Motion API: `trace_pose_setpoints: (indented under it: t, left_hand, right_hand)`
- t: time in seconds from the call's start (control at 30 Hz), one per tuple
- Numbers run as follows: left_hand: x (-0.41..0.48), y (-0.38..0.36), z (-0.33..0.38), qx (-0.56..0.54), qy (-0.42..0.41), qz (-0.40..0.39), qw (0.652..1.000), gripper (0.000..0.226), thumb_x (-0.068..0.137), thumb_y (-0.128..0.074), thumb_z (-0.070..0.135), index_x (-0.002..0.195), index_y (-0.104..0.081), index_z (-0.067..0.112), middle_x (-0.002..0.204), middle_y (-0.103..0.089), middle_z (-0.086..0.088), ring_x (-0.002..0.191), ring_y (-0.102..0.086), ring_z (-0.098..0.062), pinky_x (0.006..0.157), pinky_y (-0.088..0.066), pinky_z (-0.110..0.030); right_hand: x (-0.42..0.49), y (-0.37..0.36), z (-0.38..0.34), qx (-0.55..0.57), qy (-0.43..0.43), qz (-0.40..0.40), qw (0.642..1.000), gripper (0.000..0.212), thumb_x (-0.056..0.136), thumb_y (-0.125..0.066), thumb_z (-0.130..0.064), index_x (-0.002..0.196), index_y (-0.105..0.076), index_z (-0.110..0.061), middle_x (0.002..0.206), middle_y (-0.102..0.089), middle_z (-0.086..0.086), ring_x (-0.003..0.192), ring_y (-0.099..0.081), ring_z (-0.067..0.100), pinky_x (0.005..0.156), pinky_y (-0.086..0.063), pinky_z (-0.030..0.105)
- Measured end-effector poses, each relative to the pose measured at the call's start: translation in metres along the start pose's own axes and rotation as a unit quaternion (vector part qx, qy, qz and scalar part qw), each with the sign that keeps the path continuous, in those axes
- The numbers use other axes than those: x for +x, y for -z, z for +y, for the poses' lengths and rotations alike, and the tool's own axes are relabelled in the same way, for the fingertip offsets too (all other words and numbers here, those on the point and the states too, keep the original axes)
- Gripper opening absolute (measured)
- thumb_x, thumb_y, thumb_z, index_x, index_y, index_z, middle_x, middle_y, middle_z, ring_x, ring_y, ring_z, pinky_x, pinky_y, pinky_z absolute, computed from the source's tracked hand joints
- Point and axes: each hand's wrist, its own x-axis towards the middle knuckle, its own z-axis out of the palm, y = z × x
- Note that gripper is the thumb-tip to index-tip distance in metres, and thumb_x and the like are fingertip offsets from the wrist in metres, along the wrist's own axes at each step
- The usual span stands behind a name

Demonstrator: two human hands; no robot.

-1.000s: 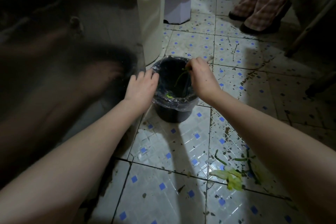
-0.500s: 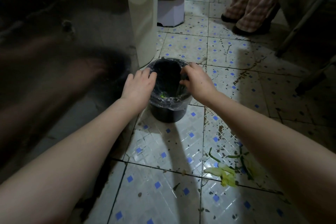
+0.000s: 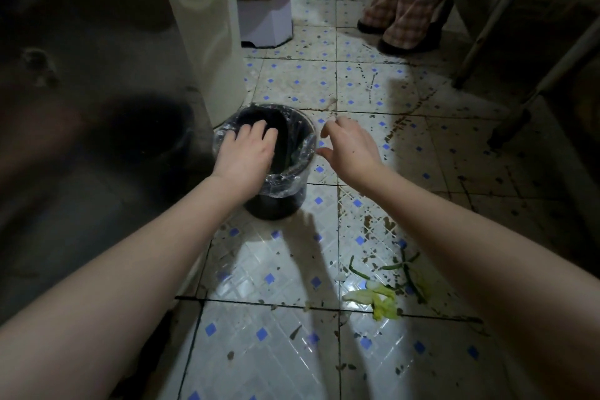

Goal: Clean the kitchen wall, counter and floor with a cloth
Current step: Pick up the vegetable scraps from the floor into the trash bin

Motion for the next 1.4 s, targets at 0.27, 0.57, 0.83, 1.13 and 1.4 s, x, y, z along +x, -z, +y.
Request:
trace_pose_setpoints:
  t: [0.27,0.57,0.83,1.13,1.4]
  left_hand:
    - [0.004,-0.006,0.058,-0.021,-0.064,0.031,0.997,0.045,0.095,-0.043,0.034,0.134,-0.039,0.011,0.14,-0.042,-0.012,0.119,-0.045,-0.032,0.091,-0.035,-0.045]
    - [-0.009,-0.035,0.118,-0.043,-0.179,-0.014,0.983,0.043,0.091,-0.05,0.032,0.127,-0.048,0.01,0.133,-0.05,-0.014,0.114,-0.052,-0.033,0.088,-0.041,-0.043]
    - [-0.025,-0.069,0.154,-0.068,-0.25,-0.08,0.963,0.048,0.096,-0.044,0.032,0.138,-0.035,0.011,0.147,-0.035,-0.015,0.129,-0.039,-0.032,0.1,-0.035,-0.045]
    - [-0.041,-0.103,0.176,-0.048,-0.291,-0.137,0.946,0.049,0.1,-0.032,0.033,0.144,-0.021,0.012,0.152,-0.025,-0.015,0.134,-0.03,-0.032,0.102,-0.032,-0.043]
    - [-0.044,-0.121,0.178,-0.048,-0.294,-0.172,0.939,0.052,0.099,-0.039,0.03,0.143,-0.02,0.012,0.153,-0.021,-0.015,0.137,-0.027,-0.033,0.105,-0.03,-0.042]
  right_hand:
    - [-0.055,-0.003,0.057,-0.013,-0.066,-0.052,0.996,0.045,0.09,-0.06,-0.02,0.132,-0.044,-0.014,0.133,-0.048,0.008,0.118,-0.047,0.025,0.099,-0.042,0.038]
    - [-0.134,-0.015,0.107,-0.022,-0.135,-0.149,0.979,0.047,0.091,-0.057,-0.017,0.135,-0.041,-0.013,0.136,-0.045,0.008,0.122,-0.043,0.026,0.102,-0.036,0.037]
    - [-0.184,-0.036,0.141,0.033,-0.208,-0.188,0.959,0.04,0.082,-0.051,0.006,0.121,-0.051,-0.004,0.126,-0.049,0.014,0.115,-0.048,0.029,0.096,-0.043,0.043]
    - [-0.203,-0.072,0.166,-0.011,-0.192,-0.262,0.946,0.038,0.092,-0.049,-0.022,0.128,-0.045,-0.01,0.125,-0.049,0.008,0.111,-0.051,0.027,0.085,-0.041,0.033]
    - [-0.203,-0.091,0.169,0.06,-0.219,-0.267,0.937,0.049,0.092,-0.051,-0.015,0.138,-0.035,-0.015,0.14,-0.041,0.004,0.122,-0.043,0.024,0.1,-0.036,0.035]
